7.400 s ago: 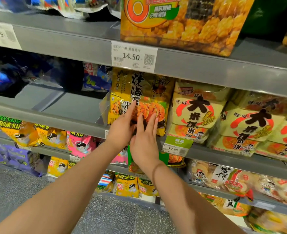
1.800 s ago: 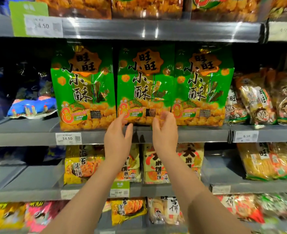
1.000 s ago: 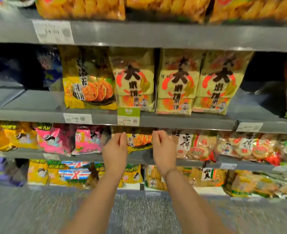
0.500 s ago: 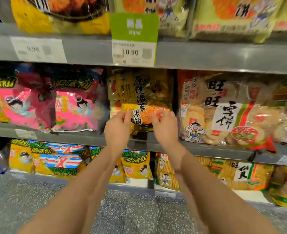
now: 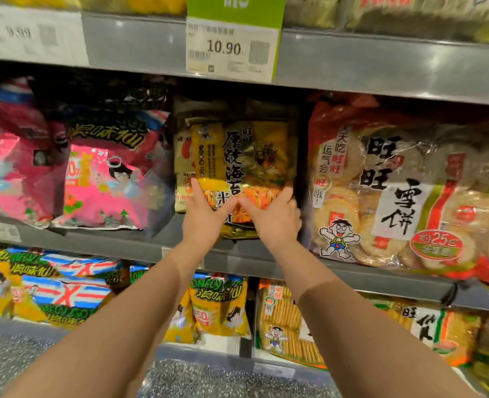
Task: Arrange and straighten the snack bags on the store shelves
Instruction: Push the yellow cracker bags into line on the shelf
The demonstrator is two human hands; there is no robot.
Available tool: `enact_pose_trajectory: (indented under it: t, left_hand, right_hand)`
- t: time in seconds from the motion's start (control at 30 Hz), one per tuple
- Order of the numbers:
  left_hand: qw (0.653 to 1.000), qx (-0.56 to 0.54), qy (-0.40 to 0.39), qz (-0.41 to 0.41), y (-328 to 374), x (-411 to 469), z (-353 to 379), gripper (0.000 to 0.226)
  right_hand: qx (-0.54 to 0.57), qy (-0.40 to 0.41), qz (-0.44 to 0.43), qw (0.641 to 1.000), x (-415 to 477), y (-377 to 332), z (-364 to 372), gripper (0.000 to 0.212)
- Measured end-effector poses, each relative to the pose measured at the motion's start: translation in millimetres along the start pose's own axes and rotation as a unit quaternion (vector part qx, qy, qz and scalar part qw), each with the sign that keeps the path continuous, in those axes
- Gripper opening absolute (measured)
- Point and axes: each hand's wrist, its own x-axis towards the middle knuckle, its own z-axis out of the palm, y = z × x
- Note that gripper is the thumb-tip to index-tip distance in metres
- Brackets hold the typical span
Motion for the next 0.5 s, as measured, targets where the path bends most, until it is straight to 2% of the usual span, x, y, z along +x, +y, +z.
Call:
enact_pose_trajectory:
  t: [0.17,0.5]
  left_hand:
    - [0.998,-0.024,0.045,0.019,12.5,-16.1,-18.0,0.097]
    - [0.996,0.012,0.029,-0.080,58.6,-96.9,-86.4,0.099]
  right_hand:
    - [0.035,0.038,-0.002,0.999,-21.0,-9.8,-12.3,0.109]
    - [0.043,0.004,0.041,0.998,-101.5,-49.6,-82.8,0.107]
